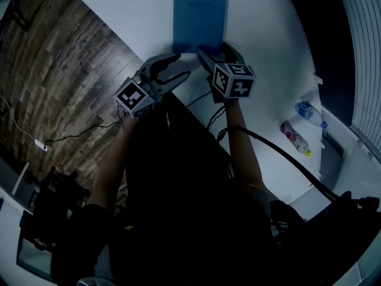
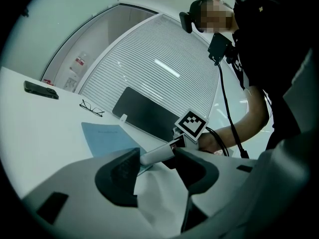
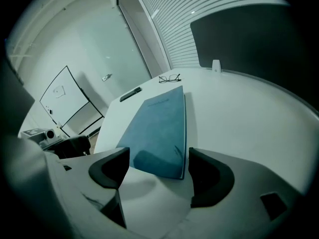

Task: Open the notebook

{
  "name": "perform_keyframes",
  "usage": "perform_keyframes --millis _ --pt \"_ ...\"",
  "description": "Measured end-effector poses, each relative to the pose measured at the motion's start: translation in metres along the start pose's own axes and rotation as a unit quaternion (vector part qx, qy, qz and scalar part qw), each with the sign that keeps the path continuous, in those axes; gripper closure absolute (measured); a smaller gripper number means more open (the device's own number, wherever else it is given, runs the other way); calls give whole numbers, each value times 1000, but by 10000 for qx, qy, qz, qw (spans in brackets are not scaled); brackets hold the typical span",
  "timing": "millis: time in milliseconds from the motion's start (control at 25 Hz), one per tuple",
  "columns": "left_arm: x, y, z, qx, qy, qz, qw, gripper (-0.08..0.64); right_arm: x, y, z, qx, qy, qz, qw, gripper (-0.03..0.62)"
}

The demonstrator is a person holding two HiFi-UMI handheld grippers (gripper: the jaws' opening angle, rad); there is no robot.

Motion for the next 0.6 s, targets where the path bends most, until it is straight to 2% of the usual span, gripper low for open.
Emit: perform_keyframes --millis 280,400,600 --pt "-6 -2 -7 103 -86 -61 9999 357 -4 1 3 -123 -36 -18 9999 232" --pt "-7 -2 -10 87 -111 -60 9999 357 -3 2 3 -168 109 -44 9998 284" --pt "-11 -6 -12 141 -179 -140 9996 357 4 2 2 -215 239 -137 9994 333"
Point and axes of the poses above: the fingertips, and each gripper's own axes: z forward along the fingers, x to its right, y out of its underside, the point moved 4 cm from there along -z, backward along the fingers, and after that the axes turned 11 degrees about -x, right-handed, at the moved point
